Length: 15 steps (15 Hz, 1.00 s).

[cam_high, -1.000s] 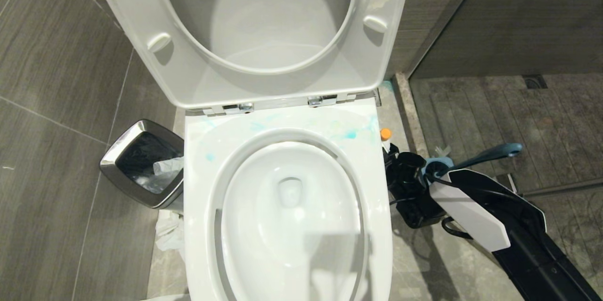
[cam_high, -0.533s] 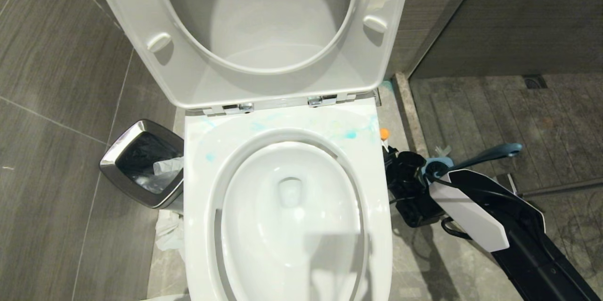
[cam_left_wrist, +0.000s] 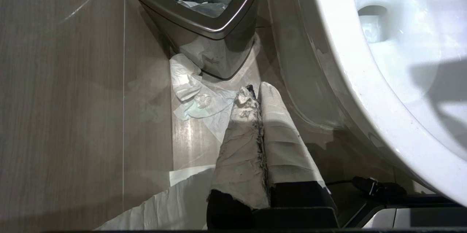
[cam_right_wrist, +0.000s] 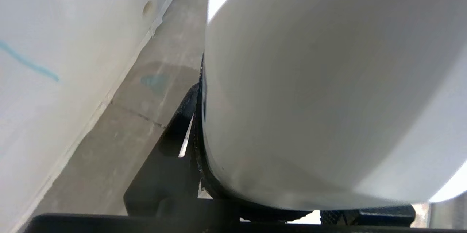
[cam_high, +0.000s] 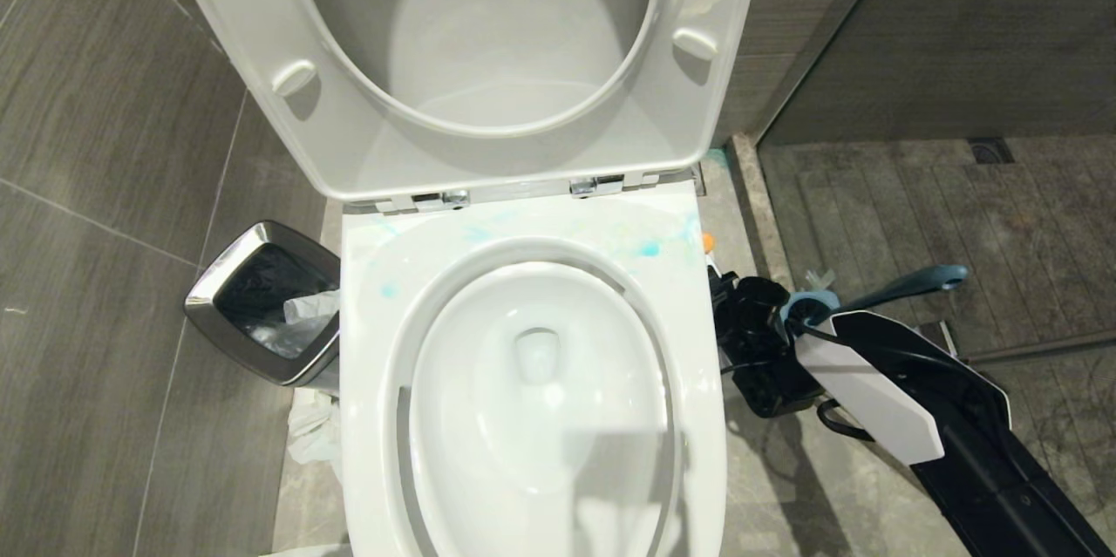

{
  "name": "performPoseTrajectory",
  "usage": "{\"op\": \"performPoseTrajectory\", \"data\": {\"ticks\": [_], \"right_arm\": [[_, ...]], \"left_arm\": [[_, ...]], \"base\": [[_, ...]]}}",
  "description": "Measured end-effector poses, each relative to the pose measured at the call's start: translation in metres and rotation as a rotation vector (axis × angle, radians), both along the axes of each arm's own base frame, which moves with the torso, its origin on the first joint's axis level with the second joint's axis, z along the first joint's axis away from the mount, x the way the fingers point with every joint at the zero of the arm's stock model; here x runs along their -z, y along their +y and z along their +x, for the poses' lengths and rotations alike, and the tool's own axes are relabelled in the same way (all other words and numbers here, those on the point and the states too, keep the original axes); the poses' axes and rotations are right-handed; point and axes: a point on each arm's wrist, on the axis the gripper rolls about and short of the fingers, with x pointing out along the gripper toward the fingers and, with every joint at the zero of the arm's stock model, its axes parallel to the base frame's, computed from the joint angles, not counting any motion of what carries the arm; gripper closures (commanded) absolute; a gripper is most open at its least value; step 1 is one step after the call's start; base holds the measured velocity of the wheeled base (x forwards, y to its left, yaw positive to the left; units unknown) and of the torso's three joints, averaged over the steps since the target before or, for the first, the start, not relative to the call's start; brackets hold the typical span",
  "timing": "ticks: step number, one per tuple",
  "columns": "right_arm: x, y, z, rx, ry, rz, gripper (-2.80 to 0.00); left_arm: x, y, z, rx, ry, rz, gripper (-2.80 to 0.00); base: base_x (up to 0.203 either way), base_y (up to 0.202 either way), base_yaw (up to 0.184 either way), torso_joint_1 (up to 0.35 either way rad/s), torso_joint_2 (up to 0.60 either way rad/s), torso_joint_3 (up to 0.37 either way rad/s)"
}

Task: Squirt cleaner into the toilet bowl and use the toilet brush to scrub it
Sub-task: Pour in the cleaning agent

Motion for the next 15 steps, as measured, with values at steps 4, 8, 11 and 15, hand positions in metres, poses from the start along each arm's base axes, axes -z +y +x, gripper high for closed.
{"op": "performPoseTrajectory", "data": {"ticks": [4, 8, 11, 15], "right_arm": [[-0.015, -0.002, -0.007, 0.002, 0.015, 0.019, 0.00], [-0.037, -0.011, -0.024, 0.012, 0.060, 0.057, 0.00], [-0.064, -0.028, -0.048, 0.034, 0.105, 0.084, 0.00], [-0.115, -0.048, -0.107, 0.050, 0.147, 0.132, 0.00]], "left_arm": [[0.000, 0.000, 0.000, 0.000, 0.000, 0.000, 0.00], [0.000, 0.000, 0.000, 0.000, 0.000, 0.000, 0.00], [0.000, 0.000, 0.000, 0.000, 0.000, 0.000, 0.00], [0.000, 0.000, 0.000, 0.000, 0.000, 0.000, 0.00]], "base": [[0.000, 0.000, 0.000, 0.000, 0.00, 0.000], [0.000, 0.000, 0.000, 0.000, 0.00, 0.000], [0.000, 0.000, 0.000, 0.000, 0.00, 0.000], [0.000, 0.000, 0.000, 0.000, 0.00, 0.000]]}}
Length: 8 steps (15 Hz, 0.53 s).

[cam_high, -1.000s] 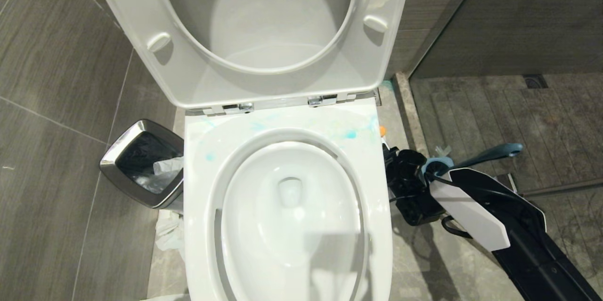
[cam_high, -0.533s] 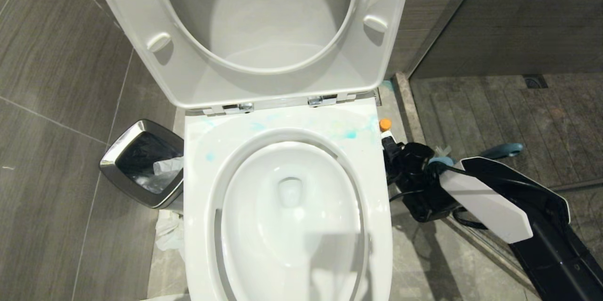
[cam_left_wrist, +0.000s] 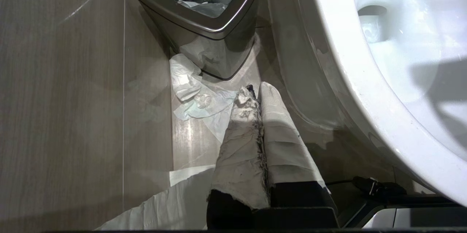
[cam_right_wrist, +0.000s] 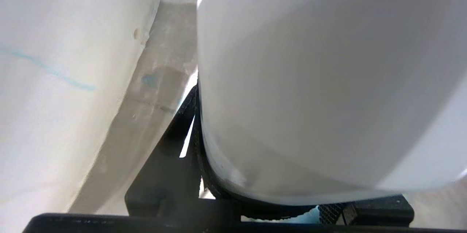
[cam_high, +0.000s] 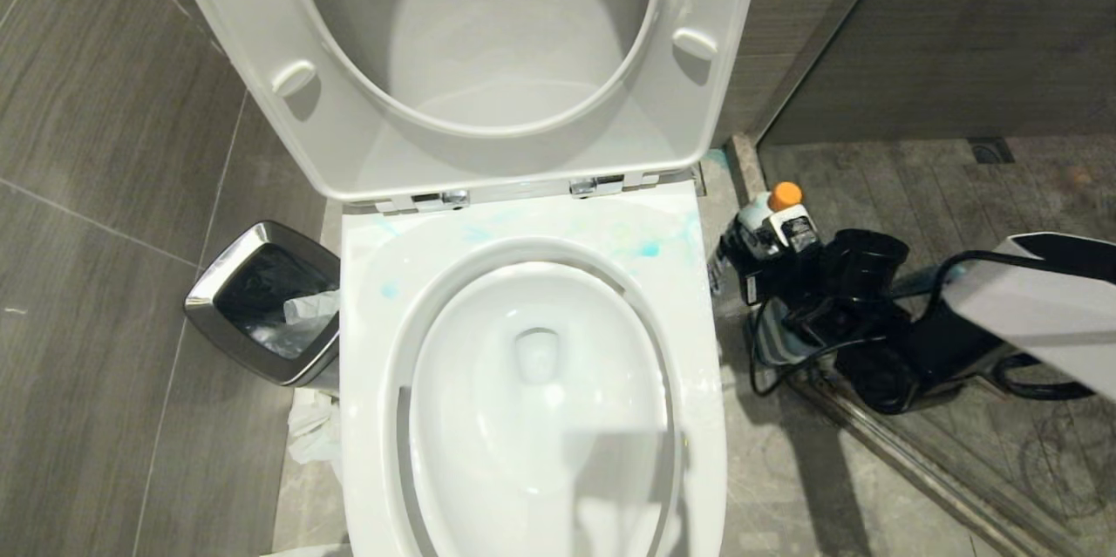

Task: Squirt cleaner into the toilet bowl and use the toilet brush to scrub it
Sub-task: Pour in the cleaning agent

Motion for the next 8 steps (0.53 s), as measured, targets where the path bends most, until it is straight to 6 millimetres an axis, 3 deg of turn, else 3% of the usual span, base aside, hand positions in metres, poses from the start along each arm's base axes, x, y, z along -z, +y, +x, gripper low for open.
{"op": "performPoseTrajectory", "data": {"ticks": [8], "right_arm": [[-0.100, -0.022, -0.114, -0.003, -0.124, 0.059, 0.00]], "left_arm": [[0.000, 0.000, 0.000, 0.000, 0.000, 0.000, 0.00]], "base": [[0.000, 0.000, 0.000, 0.000, 0.00, 0.000]]}}
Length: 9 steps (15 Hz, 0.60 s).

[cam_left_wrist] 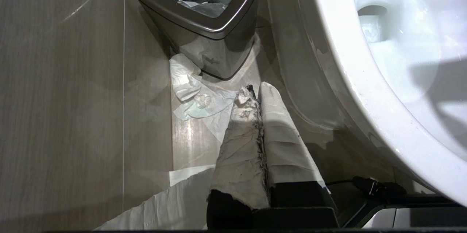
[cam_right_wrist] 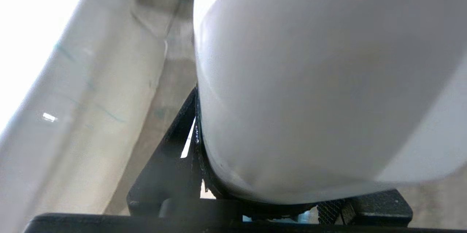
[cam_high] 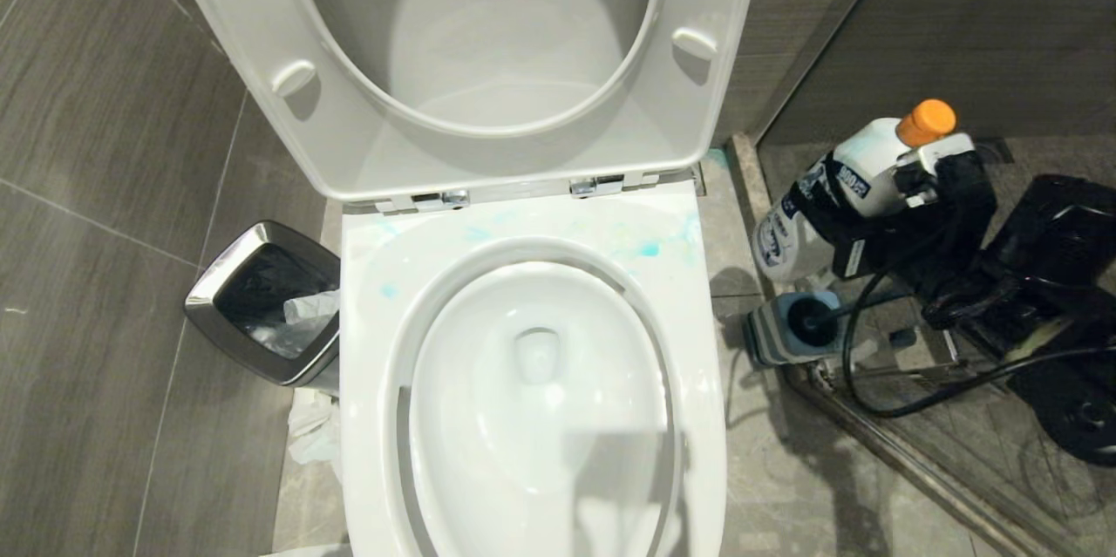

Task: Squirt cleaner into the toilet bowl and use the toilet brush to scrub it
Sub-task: Pour in the cleaning agent

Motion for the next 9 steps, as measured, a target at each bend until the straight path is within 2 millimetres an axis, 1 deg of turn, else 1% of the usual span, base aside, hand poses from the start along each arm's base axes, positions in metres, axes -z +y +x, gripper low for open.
{"op": "performPoseTrajectory", "data": {"ticks": [2, 5, 7, 9], "right_arm": [[-0.023, -0.002, -0.025, -0.008, -0.019, -0.009, 0.00], [-0.051, -0.002, -0.066, -0.025, -0.001, -0.020, 0.00], [-0.062, -0.001, -0.091, 0.005, 0.024, -0.033, 0.00], [-0.072, -0.002, -0.108, 0.022, -0.011, -0.061, 0.00]], "left_arm": [[0.000, 0.000, 0.000, 0.000, 0.000, 0.001, 0.00], [0.000, 0.000, 0.000, 0.000, 0.000, 0.001, 0.00], [0.000, 0.000, 0.000, 0.000, 0.000, 0.000, 0.00], [0.000, 0.000, 0.000, 0.000, 0.000, 0.000, 0.00]], "base": [[0.000, 0.000, 0.000, 0.000, 0.00, 0.000], [0.000, 0.000, 0.000, 0.000, 0.00, 0.000], [0.000, 0.000, 0.000, 0.000, 0.00, 0.000], [0.000, 0.000, 0.000, 0.000, 0.00, 0.000]]}}
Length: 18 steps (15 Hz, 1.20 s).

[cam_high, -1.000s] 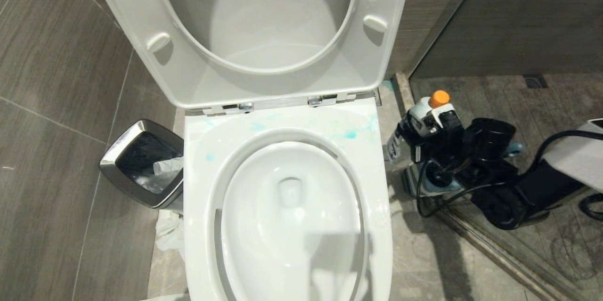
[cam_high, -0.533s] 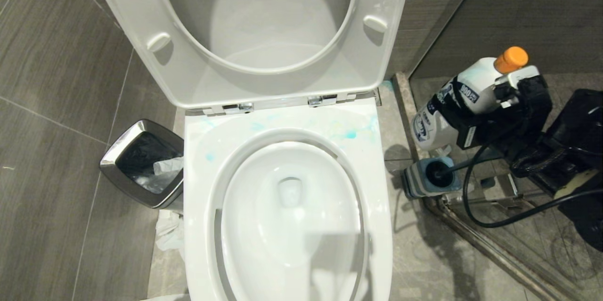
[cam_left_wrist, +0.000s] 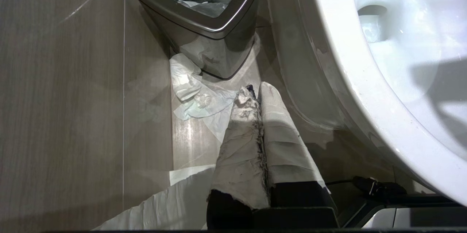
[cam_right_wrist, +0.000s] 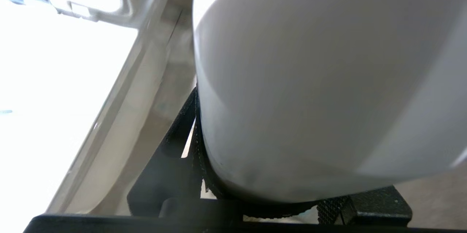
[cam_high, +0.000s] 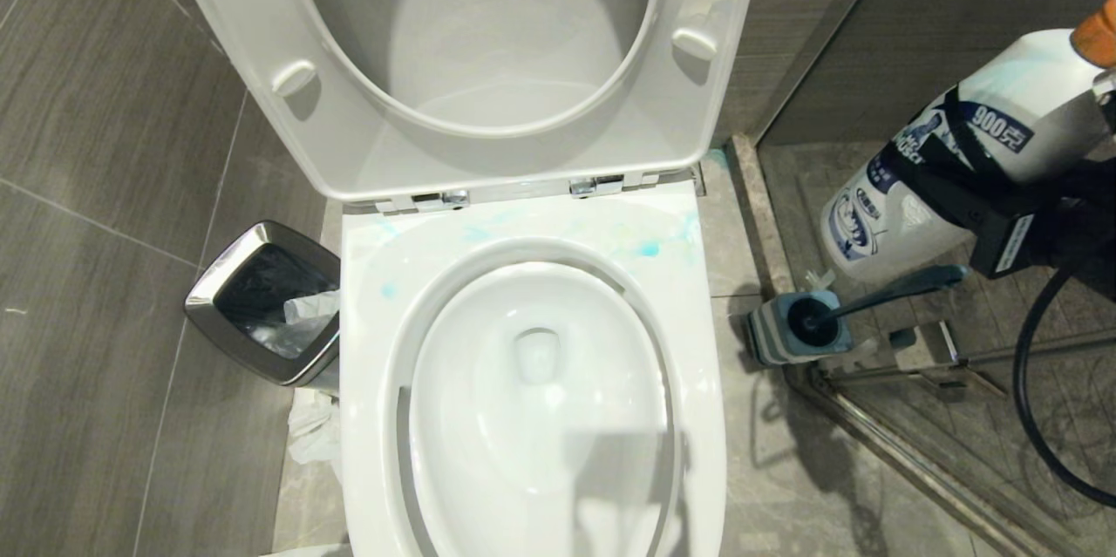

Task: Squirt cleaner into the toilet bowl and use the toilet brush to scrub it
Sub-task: Pour in the cleaning agent

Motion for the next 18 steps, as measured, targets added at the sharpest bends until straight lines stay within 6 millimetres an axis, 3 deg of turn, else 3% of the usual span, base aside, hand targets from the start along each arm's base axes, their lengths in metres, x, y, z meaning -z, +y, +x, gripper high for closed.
{"op": "performPoseTrajectory", "data": {"ticks": [4, 9, 18], "right_arm": [[-0.006, 0.004, -0.018, 0.001, -0.039, -0.010, 0.00], [-0.007, 0.031, -0.028, -0.029, -0.034, -0.012, 0.00], [-0.008, 0.049, -0.008, -0.008, -0.023, -0.108, 0.00]], "left_arm": [[0.000, 0.000, 0.000, 0.000, 0.001, 0.002, 0.00], [0.000, 0.000, 0.000, 0.000, 0.000, 0.005, 0.00], [0.000, 0.000, 0.000, 0.000, 0.000, 0.006, 0.00]], "base": [[0.000, 0.000, 0.000, 0.002, 0.00, 0.055], [0.000, 0.000, 0.000, 0.002, 0.00, 0.187], [0.000, 0.000, 0.000, 0.001, 0.00, 0.202]]}}
